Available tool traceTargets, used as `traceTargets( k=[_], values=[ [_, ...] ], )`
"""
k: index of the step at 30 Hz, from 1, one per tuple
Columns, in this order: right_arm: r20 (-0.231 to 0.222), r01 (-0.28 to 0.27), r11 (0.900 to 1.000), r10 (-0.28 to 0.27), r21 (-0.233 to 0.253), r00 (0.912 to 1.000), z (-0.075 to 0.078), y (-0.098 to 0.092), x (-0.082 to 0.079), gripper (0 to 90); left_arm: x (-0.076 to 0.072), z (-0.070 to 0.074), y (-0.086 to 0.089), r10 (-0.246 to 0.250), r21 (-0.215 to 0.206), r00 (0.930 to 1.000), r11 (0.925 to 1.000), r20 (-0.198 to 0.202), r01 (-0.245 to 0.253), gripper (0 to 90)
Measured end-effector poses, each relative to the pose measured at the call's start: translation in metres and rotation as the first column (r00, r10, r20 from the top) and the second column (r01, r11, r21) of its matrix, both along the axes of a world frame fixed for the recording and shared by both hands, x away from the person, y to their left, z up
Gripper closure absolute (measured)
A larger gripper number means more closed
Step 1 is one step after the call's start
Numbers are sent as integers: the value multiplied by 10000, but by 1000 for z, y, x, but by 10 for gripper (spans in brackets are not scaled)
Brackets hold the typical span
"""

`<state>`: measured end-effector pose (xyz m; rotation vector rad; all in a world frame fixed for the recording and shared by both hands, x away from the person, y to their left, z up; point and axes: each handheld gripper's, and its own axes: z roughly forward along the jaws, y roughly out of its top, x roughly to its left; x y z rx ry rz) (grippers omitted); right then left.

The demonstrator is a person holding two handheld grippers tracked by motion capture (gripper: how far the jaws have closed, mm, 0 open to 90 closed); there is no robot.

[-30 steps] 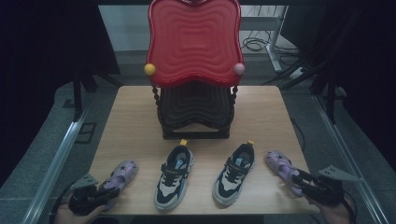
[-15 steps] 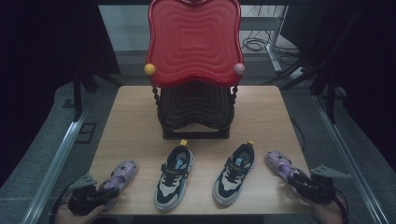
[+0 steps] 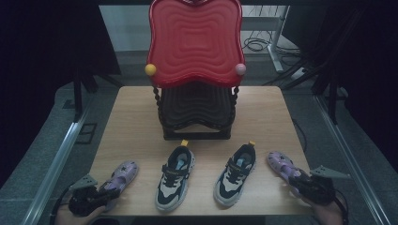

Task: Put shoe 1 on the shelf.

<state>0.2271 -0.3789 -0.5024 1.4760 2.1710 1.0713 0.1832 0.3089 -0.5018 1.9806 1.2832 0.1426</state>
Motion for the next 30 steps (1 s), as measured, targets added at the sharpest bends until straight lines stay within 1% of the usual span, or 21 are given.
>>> traceTargets(
  k=[4, 7, 11, 16, 18, 23, 26, 30],
  values=[
    [71, -1, 10000, 2, -66, 10000, 0, 1, 0, 851, -1, 0, 0, 36, 2, 10000, 10000, 30, -36, 851],
    [123, 36, 10000, -36, 40, 9999, 0, -1, -1, 854, -1, 1, 0, 89, 44, 9999, 10000, 66, -89, 853],
    [210, 89, 9997, -93, 215, 9997, -1, -3, -1, 857, -1, 2, 2, 249, -179, 9996, 9995, 150, -247, 858],
    [261, 174, 9992, -184, 370, 9995, 0, -3, -1, 858, -1, 4, 5, 394, -313, 9989, 9988, 272, -385, 864],
    [309, 249, 9985, -264, 486, 9992, 1, -4, -1, 858, -2, 6, 8, 555, -481, 9977, 9974, 398, -535, 865],
    [459, 348, 9972, -379, 659, 9982, 2, -5, -2, 858, -1, 8, 13, 790, -814, 9955, 9939, 518, -746, 866],
    [504, 436, 9967, -472, 690, 9976, 3, -6, -2, 858, 1, 10, 15, 892, -920, 9943, 9922, 587, -836, 867],
    [624, 586, 9945, -641, 865, 9960, 5, -8, -3, 858, 2, 12, 18, 1010, -942, 9926, 9911, 672, -944, 867]
  ],
)
